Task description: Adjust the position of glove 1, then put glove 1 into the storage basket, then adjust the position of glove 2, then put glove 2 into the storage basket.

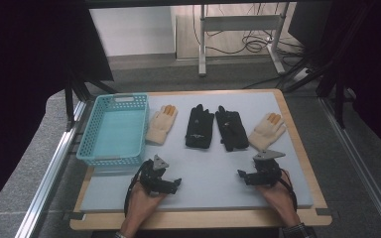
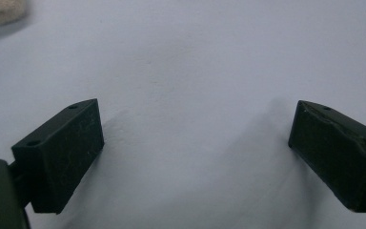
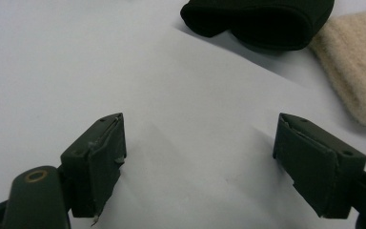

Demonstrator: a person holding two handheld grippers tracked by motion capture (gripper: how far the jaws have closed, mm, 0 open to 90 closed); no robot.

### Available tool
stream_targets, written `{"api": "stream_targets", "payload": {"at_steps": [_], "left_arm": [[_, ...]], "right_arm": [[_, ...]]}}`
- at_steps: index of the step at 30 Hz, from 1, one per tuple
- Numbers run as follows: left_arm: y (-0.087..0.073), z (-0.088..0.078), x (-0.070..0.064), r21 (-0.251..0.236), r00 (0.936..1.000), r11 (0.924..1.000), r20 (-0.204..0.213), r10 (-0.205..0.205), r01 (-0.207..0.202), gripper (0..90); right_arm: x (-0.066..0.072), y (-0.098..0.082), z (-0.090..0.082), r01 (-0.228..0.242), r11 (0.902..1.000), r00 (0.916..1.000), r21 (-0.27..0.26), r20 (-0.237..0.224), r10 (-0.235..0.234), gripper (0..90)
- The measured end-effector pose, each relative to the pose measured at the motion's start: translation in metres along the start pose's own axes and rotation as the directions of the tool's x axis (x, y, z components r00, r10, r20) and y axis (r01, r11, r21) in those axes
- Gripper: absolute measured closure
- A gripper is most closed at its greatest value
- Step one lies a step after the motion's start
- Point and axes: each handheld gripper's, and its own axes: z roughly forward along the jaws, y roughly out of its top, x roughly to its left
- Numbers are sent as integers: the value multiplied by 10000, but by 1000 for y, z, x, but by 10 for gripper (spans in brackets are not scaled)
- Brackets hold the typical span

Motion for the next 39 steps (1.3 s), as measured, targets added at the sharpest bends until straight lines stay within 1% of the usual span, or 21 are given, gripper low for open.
{"api": "stream_targets", "payload": {"at_steps": [13, 26, 33, 39], "left_arm": [[0, 0, 0, -25, 10000, 10000, -2, -11, 11, 48], [0, 0, 0, -22, 10000, 10000, -5, -10, 10, 49], [0, 0, 0, 10, 10000, 10000, -4, 29, -29, 49], [0, 0, 1, 12, 10000, 10000, 1, 29, -29, 49]], "right_arm": [[1, 0, 0, 18, 10000, 10000, 52, 37, -18, 145], [0, 0, 0, 2, 10000, 10000, 49, -29, -2, 153], [1, 0, -1, 32, 10000, 10000, 5, -72, -32, 193], [1, 0, -2, 7, 10000, 9999, -93, -109, -8, 264]]}}
